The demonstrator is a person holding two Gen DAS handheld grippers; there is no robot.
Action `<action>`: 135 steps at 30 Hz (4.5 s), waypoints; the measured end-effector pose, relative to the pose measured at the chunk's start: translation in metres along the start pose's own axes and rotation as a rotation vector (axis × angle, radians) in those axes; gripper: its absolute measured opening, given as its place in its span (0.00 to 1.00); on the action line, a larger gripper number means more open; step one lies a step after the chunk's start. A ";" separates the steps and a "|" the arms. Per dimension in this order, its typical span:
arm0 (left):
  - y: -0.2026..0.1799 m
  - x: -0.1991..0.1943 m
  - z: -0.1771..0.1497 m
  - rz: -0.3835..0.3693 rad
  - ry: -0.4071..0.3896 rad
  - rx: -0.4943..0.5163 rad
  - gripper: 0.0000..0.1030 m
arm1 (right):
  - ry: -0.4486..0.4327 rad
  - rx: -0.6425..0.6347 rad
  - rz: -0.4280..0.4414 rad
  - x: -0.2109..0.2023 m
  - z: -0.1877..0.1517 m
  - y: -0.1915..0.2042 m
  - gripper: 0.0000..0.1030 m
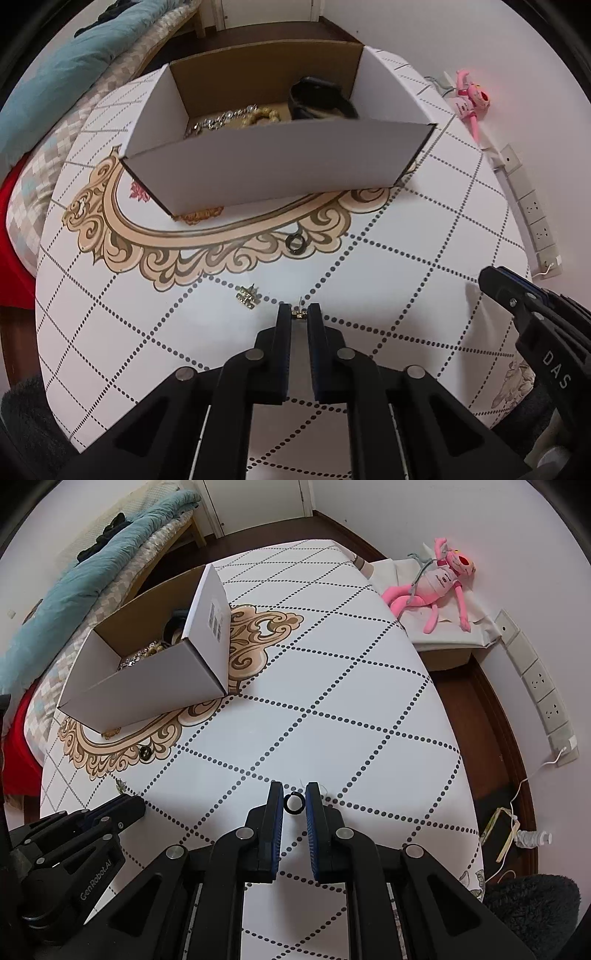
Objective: Organize jewelry
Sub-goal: 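Carry the black ring and gold earring into the box with both tools, then open the right tool inside the box while the left tool releases the earring, then lift both tools out and move toward the remaining small items, then grasp the second black ring with the right tool while the left tool grasps the other gold earring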
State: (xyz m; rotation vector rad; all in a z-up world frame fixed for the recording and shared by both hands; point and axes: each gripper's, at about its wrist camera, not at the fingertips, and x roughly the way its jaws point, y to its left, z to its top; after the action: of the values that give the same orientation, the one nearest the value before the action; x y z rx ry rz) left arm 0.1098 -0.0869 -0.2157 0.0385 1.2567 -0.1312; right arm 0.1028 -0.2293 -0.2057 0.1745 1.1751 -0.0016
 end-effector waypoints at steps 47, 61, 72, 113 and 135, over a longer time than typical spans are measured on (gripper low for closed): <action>0.109 -0.065 0.119 0.131 -0.130 -0.155 1.00 | 0.041 -0.207 -0.062 0.005 0.154 0.084 1.00; 0.109 -0.111 0.090 0.138 -0.215 -0.164 1.00 | -0.077 -0.200 -0.064 -0.052 0.130 0.092 1.00; 0.113 -0.109 0.039 0.131 -0.165 -0.177 1.00 | -0.084 -0.195 -0.040 -0.075 0.093 0.090 1.00; 0.091 -0.004 -0.028 0.017 0.060 -0.171 0.99 | 0.041 -0.158 0.028 0.019 0.020 0.070 0.13; 0.022 0.016 0.003 0.035 -0.032 0.039 0.09 | 0.038 -0.068 -0.001 0.020 0.017 0.028 0.13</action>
State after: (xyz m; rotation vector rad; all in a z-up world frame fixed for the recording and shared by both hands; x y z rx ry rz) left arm 0.1206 -0.0672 -0.2311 0.0922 1.2211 -0.1257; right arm 0.1283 -0.2017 -0.2137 0.1142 1.2112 0.0411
